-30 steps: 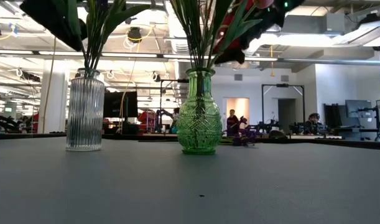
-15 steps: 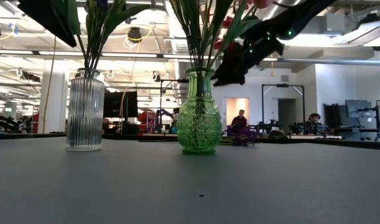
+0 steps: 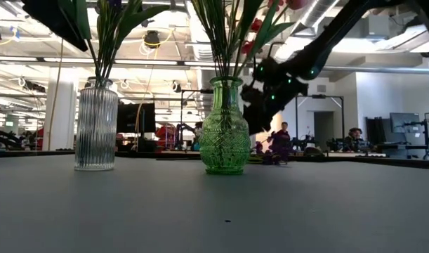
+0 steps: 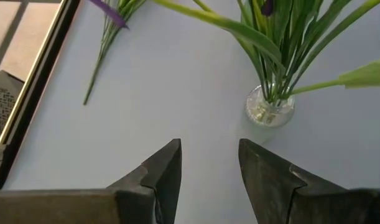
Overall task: Sort flowers into vase by color
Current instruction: Put the violet flowers into the transparent vase
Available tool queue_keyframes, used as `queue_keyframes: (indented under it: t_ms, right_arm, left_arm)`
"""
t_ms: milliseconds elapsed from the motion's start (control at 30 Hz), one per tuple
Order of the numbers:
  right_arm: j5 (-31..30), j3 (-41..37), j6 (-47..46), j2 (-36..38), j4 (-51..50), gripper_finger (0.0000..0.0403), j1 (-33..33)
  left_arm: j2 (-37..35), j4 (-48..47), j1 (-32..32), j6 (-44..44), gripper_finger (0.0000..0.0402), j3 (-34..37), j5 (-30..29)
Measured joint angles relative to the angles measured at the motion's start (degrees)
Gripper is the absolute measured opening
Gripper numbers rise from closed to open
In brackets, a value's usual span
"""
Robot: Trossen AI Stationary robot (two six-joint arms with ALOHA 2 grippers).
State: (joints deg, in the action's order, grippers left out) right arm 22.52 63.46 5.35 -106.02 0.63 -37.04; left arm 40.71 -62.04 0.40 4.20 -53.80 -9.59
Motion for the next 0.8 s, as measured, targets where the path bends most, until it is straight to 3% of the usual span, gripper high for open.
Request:
queue_keyframes:
  t_ms: [433,800]
  right_arm:
    - [-3.7,0.0,5.1,-5.6,-2.5,0.026,1.3]
    - [-13.2,0.0,13.6,-5.8,-6.7,0.025,5.7]
  left_arm:
    - [0.2,4.8,0.0,-0.5,0.0148,0.0,-3.7]
    - [0.2,6.5,0.0,-1.8,0.0148,0.0,-7.6]
